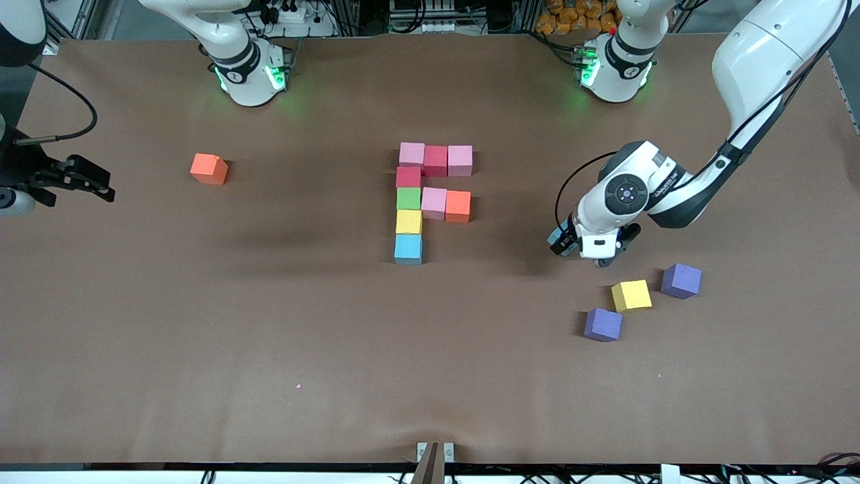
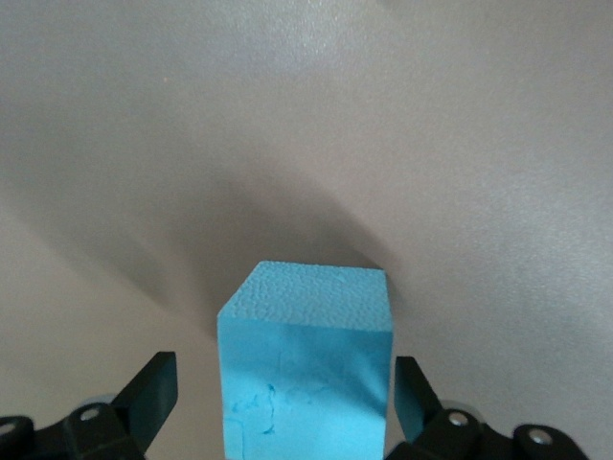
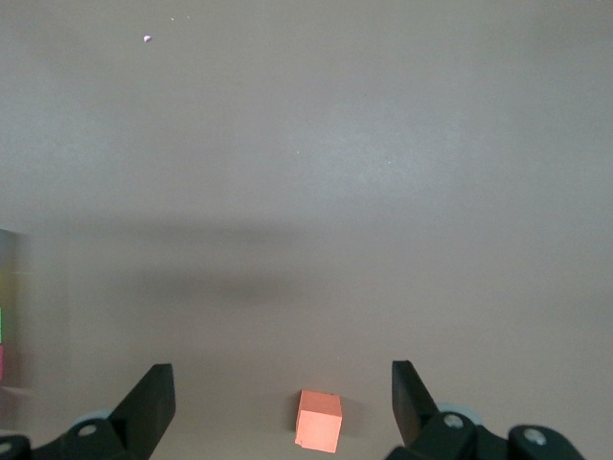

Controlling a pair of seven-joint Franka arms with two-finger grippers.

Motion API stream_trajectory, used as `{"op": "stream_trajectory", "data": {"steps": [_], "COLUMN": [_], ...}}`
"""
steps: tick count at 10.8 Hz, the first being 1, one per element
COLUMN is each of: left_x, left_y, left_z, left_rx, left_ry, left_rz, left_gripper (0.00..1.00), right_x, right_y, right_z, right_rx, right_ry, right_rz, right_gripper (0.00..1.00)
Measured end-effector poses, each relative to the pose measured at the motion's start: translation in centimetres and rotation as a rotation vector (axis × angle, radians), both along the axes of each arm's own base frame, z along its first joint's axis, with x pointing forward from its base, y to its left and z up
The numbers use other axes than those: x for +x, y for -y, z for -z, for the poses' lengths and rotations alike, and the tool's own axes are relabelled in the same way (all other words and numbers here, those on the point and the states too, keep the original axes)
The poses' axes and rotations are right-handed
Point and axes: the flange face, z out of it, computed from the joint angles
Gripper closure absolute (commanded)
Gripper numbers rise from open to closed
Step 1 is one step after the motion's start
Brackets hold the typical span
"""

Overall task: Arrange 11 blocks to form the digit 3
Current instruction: 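Carry the cyan cube with the left gripper toward the placed cyan cube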

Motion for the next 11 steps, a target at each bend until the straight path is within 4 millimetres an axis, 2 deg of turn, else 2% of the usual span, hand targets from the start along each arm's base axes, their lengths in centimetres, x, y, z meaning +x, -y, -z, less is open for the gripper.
{"op": "stream_trajectory", "data": {"steps": [1,2,3,4,6,7,10,11], "left_x": [0.0,0.0,0.0,0.2,0.9,1.1,0.4,0.2], "left_y": [-0.1,-0.2,-0.3,-0.3,-0.1,0.9,7.7,9.3], "left_z": [0.4,0.6,0.7,0.6,0.0,-0.5,-2.6,-3.2], "left_rx": [-0.002,-0.004,-0.004,-0.006,-0.007,-0.006,-0.015,-0.024], "left_ry": [-0.006,-0.011,-0.014,-0.01,0.008,0.022,0.06,0.063], "left_rz": [-0.001,-0.003,-0.006,-0.01,-0.042,-0.071,-0.152,-0.174], "left_gripper": [0.43,0.64,0.81,0.88,0.89,0.89,0.89,0.89], "right_x": [0.0,-0.1,-0.1,-0.2,-0.3,-0.4,-0.4,-0.3], "right_y": [0.7,1.3,1.7,1.9,2.4,2.6,2.2,2.0], "right_z": [0.0,0.0,0.0,-0.1,-0.1,-0.1,0.0,0.0], "right_rx": [-0.002,-0.002,-0.003,-0.003,-0.001,-0.001,0.001,0.002], "right_ry": [0.0,-0.001,-0.001,0.0,-0.004,-0.007,-0.01,-0.011], "right_rz": [-0.01,-0.022,-0.025,-0.022,-0.012,-0.002,0.044,0.052], "right_gripper": [0.0,0.0,0.0,0.0,0.0,0.0,0.0,0.0]}}
